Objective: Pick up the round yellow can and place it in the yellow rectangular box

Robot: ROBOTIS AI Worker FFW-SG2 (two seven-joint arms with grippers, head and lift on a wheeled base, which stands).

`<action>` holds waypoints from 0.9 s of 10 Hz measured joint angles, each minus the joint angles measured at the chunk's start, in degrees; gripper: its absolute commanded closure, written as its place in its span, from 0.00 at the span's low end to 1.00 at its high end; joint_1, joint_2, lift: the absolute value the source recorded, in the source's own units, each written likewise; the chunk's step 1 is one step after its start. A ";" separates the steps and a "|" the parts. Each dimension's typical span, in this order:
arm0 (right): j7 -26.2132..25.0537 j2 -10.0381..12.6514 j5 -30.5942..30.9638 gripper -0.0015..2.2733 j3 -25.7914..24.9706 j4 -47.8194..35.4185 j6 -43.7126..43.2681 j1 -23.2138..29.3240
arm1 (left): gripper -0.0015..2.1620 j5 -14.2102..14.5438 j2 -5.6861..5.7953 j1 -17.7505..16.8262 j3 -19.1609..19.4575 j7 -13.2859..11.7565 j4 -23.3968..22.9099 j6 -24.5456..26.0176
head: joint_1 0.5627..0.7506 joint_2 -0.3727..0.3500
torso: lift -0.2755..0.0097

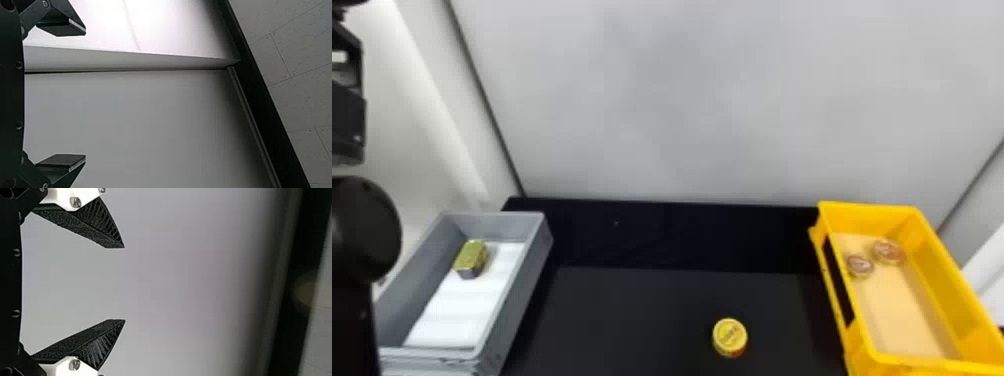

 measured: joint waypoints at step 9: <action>37.29 5.33 8.70 0.06 1.33 12.33 39.38 1.54 | 0.07 0.00 -0.42 -0.08 -0.20 -0.09 -0.37 0.85 | 0.53 0.59 | 1.00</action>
